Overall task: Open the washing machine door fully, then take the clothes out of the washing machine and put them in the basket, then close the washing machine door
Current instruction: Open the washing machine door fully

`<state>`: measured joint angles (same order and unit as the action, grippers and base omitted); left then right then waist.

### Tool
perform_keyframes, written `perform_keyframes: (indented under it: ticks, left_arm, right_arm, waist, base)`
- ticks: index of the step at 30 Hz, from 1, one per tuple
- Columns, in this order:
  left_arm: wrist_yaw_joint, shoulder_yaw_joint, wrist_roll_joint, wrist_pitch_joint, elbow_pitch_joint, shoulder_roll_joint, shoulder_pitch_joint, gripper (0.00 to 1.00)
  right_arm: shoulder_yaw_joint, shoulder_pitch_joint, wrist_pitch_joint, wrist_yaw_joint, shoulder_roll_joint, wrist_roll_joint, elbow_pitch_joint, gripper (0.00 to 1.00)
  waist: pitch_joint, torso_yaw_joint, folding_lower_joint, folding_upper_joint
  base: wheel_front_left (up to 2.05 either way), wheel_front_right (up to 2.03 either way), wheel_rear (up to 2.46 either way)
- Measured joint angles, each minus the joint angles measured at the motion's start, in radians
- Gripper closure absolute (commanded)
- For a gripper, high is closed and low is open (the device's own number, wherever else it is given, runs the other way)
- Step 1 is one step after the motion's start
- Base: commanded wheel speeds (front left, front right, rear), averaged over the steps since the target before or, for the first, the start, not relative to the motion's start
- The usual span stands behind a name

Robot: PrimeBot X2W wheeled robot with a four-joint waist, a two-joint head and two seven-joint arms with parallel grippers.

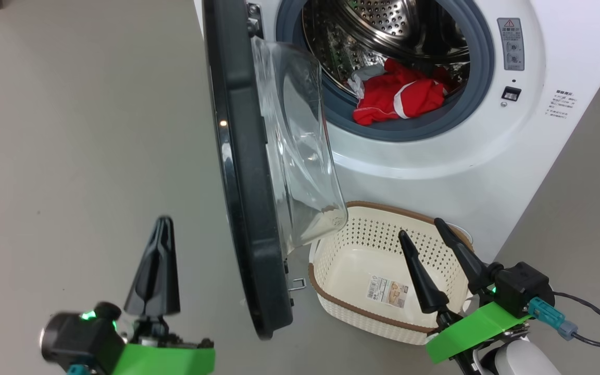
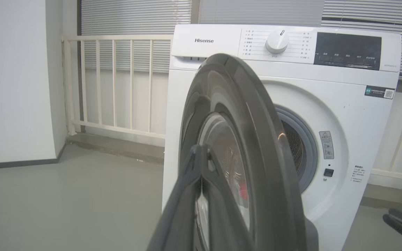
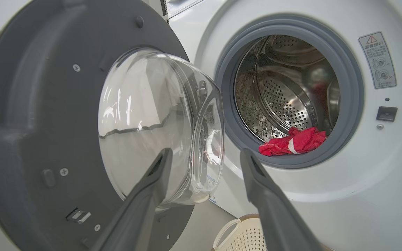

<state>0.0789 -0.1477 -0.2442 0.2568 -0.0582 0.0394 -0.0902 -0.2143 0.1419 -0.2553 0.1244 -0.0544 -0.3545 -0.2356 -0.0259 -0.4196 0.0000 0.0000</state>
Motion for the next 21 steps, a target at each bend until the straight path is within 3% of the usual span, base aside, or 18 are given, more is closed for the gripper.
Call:
perform_keyframes:
  ticks: [4,12,21]
  left_arm:
    - [-0.017,-0.012,0.012,0.0,-0.082,0.0,-0.037,1.0]
    - [-0.029,-0.126,0.043,0.0,-0.195,0.0,-0.091,1.0]
    - [-0.055,-0.24,0.048,-0.045,-0.164,0.002,-0.12,1.0]
  right_arm:
    - [-0.001,0.0,0.0,0.0,0.0,0.006,0.0,0.0]
    - [-0.007,0.0,0.0,0.0,0.0,0.006,0.0,0.0]
    - [-0.01,0.002,0.0,0.0,0.0,0.006,0.0,0.0]
  waist:
    - [-0.005,0.001,0.0,0.0]
    - [-0.011,0.013,0.0,0.0]
    - [-0.022,0.029,0.0,0.0]
  base:
    - [0.0,0.0,0.0]
    - [0.0,0.0,0.0]
    - [0.0,0.0,0.0]
